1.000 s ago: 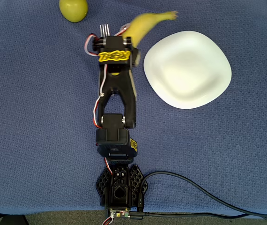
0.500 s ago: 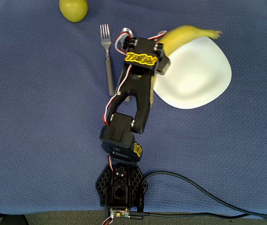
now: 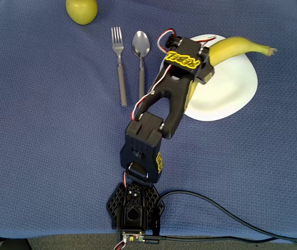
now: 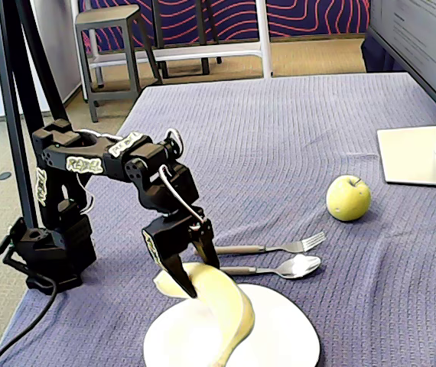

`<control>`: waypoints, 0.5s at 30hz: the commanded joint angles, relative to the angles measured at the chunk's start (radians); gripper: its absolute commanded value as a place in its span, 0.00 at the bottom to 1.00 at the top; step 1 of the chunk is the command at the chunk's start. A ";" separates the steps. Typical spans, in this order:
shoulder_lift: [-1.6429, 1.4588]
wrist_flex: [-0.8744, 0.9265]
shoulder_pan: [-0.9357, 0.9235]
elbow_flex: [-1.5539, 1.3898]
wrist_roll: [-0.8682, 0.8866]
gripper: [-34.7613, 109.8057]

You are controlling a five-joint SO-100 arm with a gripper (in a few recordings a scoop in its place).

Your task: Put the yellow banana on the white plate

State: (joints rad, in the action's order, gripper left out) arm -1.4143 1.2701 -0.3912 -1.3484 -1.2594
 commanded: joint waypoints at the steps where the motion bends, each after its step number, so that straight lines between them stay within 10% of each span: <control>1: 0.021 0.012 -0.029 0.173 -0.018 0.24; 15: 0.196 0.014 -0.107 0.249 -0.023 0.24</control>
State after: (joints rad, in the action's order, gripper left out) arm -1.2134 1.2824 -0.4771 -1.2026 -1.2778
